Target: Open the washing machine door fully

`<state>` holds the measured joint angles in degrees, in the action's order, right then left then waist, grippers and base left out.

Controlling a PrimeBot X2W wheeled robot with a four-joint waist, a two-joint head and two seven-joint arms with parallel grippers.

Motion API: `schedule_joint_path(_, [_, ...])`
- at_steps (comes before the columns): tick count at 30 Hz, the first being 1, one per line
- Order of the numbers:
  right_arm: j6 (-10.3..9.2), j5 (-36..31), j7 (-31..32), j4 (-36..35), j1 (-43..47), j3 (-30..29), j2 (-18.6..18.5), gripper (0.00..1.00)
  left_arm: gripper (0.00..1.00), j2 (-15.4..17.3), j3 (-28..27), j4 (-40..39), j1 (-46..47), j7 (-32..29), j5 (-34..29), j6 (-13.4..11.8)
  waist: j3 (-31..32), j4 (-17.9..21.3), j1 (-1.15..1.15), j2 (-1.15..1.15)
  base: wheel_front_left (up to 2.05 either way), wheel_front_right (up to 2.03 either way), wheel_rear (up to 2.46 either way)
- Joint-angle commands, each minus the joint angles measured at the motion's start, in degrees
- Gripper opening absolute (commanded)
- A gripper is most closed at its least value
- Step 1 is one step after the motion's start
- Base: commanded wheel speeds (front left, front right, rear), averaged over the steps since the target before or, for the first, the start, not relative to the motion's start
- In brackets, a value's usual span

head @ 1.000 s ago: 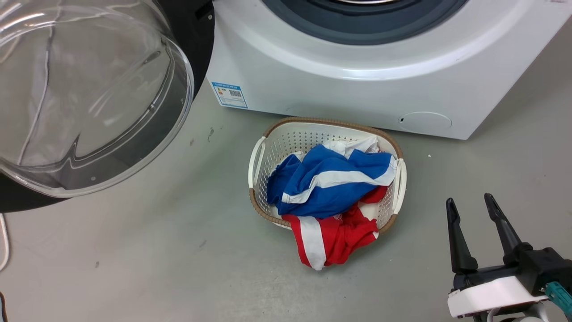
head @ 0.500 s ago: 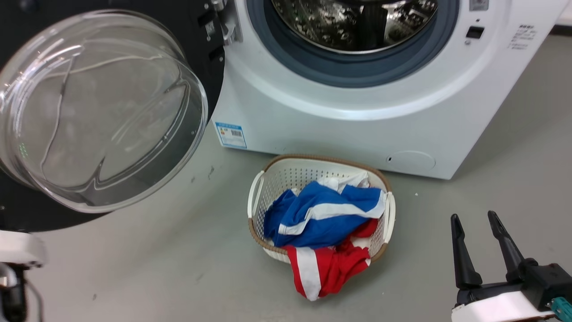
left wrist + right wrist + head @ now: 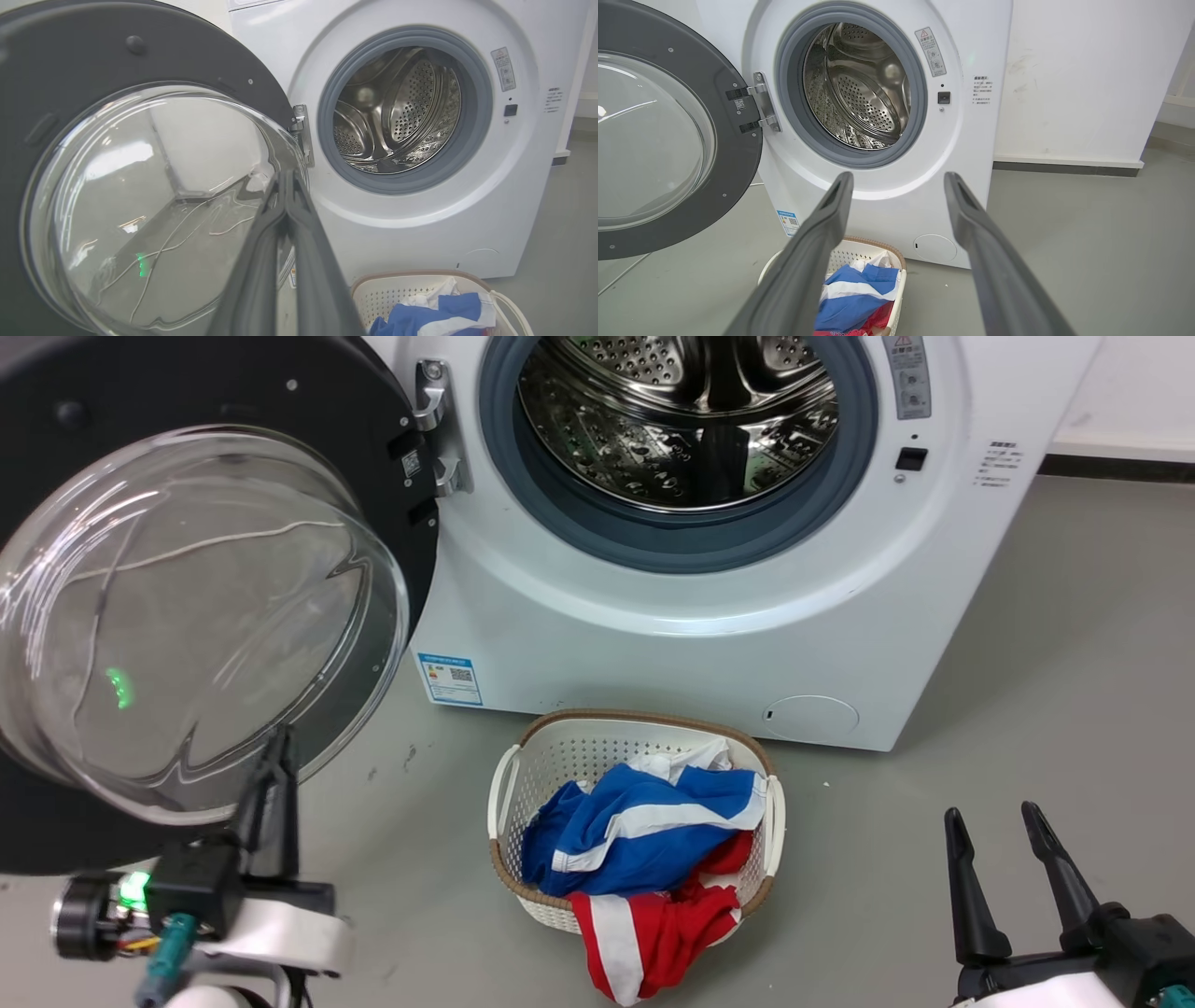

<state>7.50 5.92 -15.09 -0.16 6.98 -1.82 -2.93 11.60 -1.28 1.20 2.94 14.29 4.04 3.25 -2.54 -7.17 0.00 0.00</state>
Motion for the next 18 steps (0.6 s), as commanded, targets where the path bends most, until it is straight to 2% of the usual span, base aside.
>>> schedule_joint_path(1, [-0.01,-0.06,-0.10,-0.37,0.31,-0.13,0.09,1.00,0.72,-0.43,0.57,-0.21,-1.12,-0.08,-0.49,-0.32,0.26,0.66,0.00,0.00,0.00,0.00,0.00])
schedule_joint_path(2, [-0.01,-0.13,-0.10,-0.46,0.38,-0.12,0.09,1.00,1.00,-0.87,1.22,-0.42,-1.49,-0.03,-0.68,-0.50,0.32,0.97,0.00,0.00,0.00,0.00,0.00])
schedule_joint_path(12, [-0.01,-0.25,-0.10,-2.68,1.97,-0.32,0.11,1.00,1.00,-4.30,3.33,1.65,-5.92,0.88,-1.14,-3.21,1.60,4.01,0.00,0.00,0.00,0.00,0.00])
schedule_joint_path(18, [-0.01,0.53,-0.10,-2.87,3.74,-0.15,0.10,1.00,1.00,-5.54,3.17,1.02,-7.60,1.02,-0.09,-3.49,2.04,4.67,0.00,0.00,0.00,0.00,0.00])
